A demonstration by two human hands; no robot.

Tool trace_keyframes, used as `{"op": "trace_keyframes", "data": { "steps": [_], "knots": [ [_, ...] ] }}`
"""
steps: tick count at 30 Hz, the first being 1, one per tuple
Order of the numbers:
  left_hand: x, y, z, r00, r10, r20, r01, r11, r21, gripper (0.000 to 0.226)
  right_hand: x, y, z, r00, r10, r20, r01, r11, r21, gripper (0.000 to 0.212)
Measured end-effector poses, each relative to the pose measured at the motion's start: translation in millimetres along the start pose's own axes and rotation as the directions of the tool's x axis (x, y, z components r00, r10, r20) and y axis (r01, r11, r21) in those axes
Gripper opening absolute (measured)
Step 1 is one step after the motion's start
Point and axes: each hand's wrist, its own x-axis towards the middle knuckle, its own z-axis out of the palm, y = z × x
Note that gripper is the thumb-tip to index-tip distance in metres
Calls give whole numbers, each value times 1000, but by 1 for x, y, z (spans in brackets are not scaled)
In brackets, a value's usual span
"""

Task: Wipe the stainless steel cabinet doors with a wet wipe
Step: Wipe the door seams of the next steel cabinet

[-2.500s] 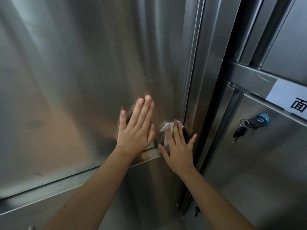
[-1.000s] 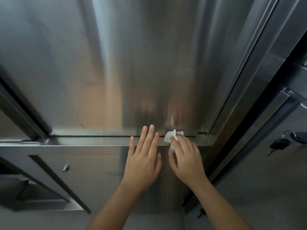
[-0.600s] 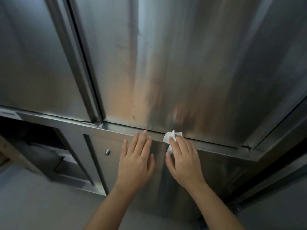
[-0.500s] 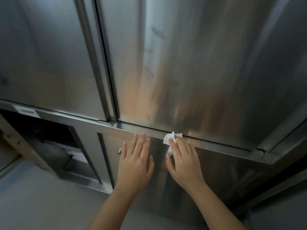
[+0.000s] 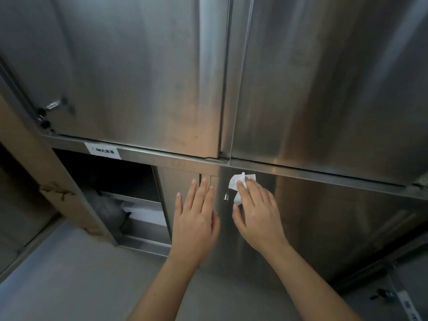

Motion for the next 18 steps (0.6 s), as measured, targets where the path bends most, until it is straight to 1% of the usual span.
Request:
{"op": "trace_keyframes", "data": {
  "steps": [4,11,14,18],
  "knots": [
    [0,-11,-5,1000,29,8,-29,999,-28,49,4,-14,2,1000,-7,2,7,999,-35,49],
    [23,-33,1,999,24,21,-24,1000,-19,51,31,-23,26,1000,-5,3,5,999,-39,52],
    [37,-44,6,999,30,24,-30,1000,9,51,42,-21,39,1000,26,6,-26,999,-27,54],
    [61,-52,14,996,90,17,-90,996,26,51,58,-13,50,997,73,-3,-73,997,-39,57]
  ]
}}
